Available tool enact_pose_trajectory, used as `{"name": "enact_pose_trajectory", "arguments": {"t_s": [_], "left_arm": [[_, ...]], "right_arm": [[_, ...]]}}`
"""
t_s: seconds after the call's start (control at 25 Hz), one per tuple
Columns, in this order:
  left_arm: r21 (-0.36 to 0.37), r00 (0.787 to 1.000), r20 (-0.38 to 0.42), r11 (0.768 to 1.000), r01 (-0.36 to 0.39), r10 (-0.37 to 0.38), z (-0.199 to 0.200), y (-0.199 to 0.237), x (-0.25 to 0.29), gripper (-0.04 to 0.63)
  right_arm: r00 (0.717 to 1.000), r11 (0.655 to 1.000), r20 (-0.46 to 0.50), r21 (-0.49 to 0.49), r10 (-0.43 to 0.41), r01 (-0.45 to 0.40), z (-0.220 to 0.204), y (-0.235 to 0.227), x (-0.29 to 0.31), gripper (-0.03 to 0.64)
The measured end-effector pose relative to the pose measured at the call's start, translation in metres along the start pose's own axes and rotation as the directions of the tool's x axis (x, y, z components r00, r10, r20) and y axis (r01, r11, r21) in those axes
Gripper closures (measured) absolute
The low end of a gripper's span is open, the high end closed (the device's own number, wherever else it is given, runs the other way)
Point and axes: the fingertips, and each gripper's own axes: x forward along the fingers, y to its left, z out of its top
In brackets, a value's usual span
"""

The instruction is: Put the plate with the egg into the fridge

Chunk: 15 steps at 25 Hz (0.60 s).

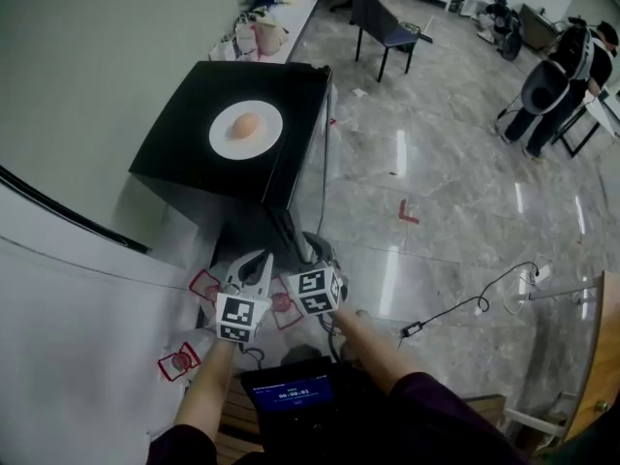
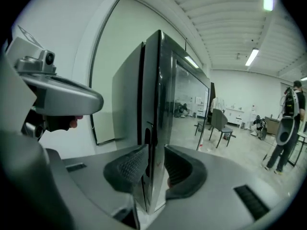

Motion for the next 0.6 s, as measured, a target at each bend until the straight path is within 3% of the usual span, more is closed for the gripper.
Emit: {"name": "enact_pose_trajectory", "arguments": {"t_s": [0.2, 0.6], "left_arm": [[-0.006, 0.998, -0.003, 0.998, 0.061, -0.061, -0.013, 0.010, -0.001, 0.584], [-0.003, 0.991, -0.004, 0.991, 0.133, -0.133, -0.018, 0.009, 0.017, 0.586]], "right_arm": [[0.996, 0.995, -0.012, 0.026, -0.091, 0.091, 0.000, -0.004, 0.015, 0.525], [0.990, 0.989, 0.002, 0.051, -0.139, 0.139, -0.001, -0.005, 0.015, 0.540]]}}
